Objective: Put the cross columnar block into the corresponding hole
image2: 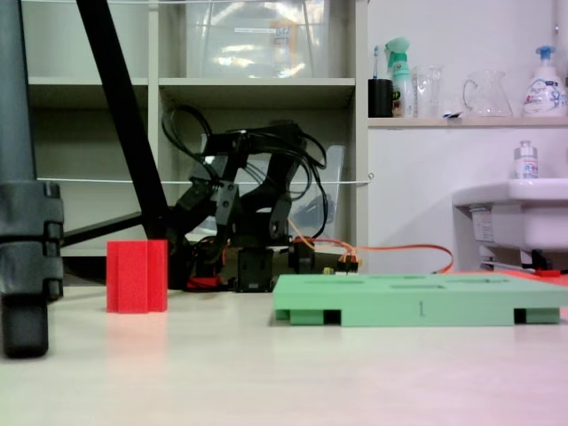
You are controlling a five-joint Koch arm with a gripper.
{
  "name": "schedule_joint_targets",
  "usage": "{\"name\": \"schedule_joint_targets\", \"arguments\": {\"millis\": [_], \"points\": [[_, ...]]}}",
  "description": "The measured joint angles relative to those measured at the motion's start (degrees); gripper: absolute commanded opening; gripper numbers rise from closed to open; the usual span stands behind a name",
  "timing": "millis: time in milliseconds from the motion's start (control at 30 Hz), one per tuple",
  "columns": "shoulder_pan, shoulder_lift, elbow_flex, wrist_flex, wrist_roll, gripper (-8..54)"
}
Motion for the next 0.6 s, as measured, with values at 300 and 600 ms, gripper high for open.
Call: {"name": "schedule_joint_targets", "arguments": {"millis": [300,600], "points": [[4.31,-0.97,-15.12,13.01,-1.49,44.9],[-0.79,-30.23,-47.37,25.14,-1.58,52.3]]}}
